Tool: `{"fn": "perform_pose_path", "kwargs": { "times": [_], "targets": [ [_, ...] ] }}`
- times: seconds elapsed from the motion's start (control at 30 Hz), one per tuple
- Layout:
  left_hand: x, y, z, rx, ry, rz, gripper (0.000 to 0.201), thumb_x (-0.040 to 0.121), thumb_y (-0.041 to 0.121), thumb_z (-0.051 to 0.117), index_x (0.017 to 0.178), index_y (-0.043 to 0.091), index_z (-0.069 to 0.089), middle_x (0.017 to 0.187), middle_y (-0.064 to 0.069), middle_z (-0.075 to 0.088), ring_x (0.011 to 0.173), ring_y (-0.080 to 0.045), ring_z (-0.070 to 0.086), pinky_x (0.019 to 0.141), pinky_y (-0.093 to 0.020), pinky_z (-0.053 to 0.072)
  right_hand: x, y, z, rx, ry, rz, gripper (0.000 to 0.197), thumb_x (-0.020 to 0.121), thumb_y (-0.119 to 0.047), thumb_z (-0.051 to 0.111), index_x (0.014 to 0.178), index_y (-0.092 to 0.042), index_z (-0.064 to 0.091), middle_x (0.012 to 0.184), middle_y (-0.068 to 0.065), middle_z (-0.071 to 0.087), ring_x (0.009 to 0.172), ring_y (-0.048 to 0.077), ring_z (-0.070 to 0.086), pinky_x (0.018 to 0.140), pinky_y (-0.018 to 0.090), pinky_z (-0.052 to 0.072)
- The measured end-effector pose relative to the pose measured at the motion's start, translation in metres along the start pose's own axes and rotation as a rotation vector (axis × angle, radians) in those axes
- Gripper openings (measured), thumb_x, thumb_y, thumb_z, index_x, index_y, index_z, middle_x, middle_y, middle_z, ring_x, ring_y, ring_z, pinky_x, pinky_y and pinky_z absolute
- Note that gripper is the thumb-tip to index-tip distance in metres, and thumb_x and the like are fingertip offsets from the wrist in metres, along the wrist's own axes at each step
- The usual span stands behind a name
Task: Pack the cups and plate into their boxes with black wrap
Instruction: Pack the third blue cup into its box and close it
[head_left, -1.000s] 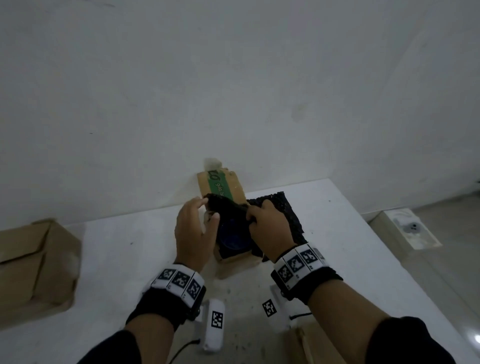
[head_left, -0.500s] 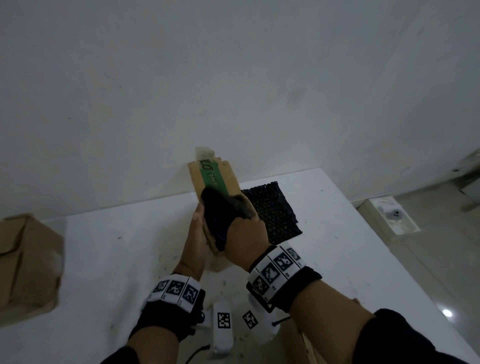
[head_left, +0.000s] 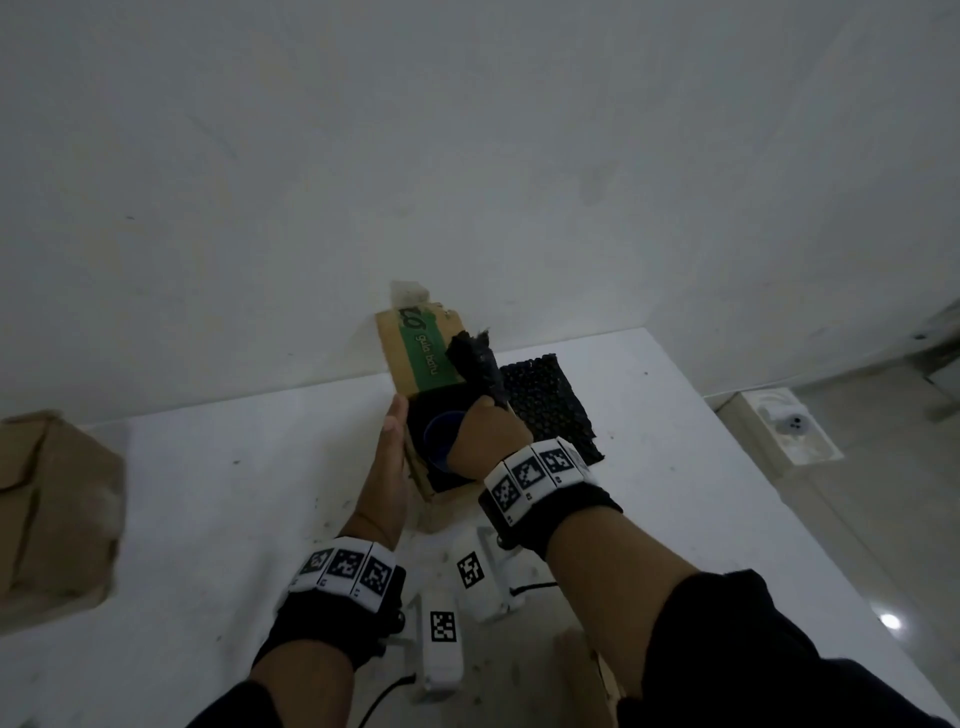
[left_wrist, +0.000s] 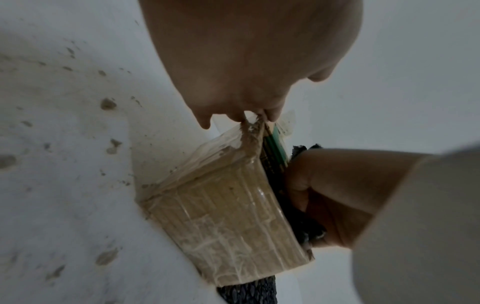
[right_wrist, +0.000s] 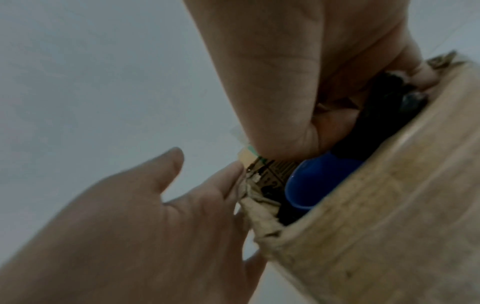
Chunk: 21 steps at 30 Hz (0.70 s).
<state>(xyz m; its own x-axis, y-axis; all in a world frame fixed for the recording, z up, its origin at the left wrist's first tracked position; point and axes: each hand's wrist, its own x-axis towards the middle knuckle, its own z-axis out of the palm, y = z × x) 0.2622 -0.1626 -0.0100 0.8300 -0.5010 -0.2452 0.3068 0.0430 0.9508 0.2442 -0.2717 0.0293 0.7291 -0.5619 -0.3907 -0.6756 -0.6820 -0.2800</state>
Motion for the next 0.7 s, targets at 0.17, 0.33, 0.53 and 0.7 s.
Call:
{"fn": "perform_pose_path", "kwargs": {
  "times": [0.17,0.33,0.53,0.7],
  "targets": [
    [0.0,0.002,0.004,-0.02,-0.014,0.009,0.049,0.101,0.034,0.006,0.147,0.023,0.014,0.15,0.011,0.018,0.133,0.001,0.018,0.098,-0.004,0.023,-0.008,0.01,-0.01,-0.298,-0.008,-0.232,0.02,0.094,-0.025,0.048,0.096,-0.009,0.06,0.107,0.008,0.065,0.095,0.024,0.062,0.088,0.03,0.044],
    [-0.003,0.011,0.009,-0.046,-0.041,0.022,0.048,0.101,0.029,0.008,0.147,0.016,0.014,0.152,0.004,0.019,0.126,-0.001,0.023,0.063,0.01,0.034,-0.003,0.007,0.001,-0.23,-0.016,-0.223,0.028,0.095,-0.022,0.041,0.115,-0.004,0.049,0.112,0.011,0.064,0.107,0.026,0.059,0.114,0.037,0.021],
    [0.001,0.002,0.005,-0.022,-0.007,0.04,0.047,0.102,0.027,0.009,0.148,0.018,0.013,0.155,0.005,0.013,0.136,-0.003,0.017,0.079,0.006,0.028,-0.007,0.015,0.011,-0.079,0.05,-0.113,0.071,0.091,-0.01,0.052,0.144,0.002,0.007,0.129,0.021,0.049,0.113,0.034,0.055,0.084,0.04,0.047],
    [0.004,-0.001,0.004,-0.011,-0.019,0.047,0.047,0.102,0.026,0.01,0.147,0.017,0.014,0.154,0.005,0.014,0.139,-0.007,0.017,0.078,0.007,0.028,0.003,0.009,-0.002,-0.231,-0.054,-0.138,0.036,0.095,-0.01,0.046,0.128,0.003,0.041,0.123,0.018,0.056,0.11,0.031,0.058,0.08,0.035,0.047]
  ]
}}
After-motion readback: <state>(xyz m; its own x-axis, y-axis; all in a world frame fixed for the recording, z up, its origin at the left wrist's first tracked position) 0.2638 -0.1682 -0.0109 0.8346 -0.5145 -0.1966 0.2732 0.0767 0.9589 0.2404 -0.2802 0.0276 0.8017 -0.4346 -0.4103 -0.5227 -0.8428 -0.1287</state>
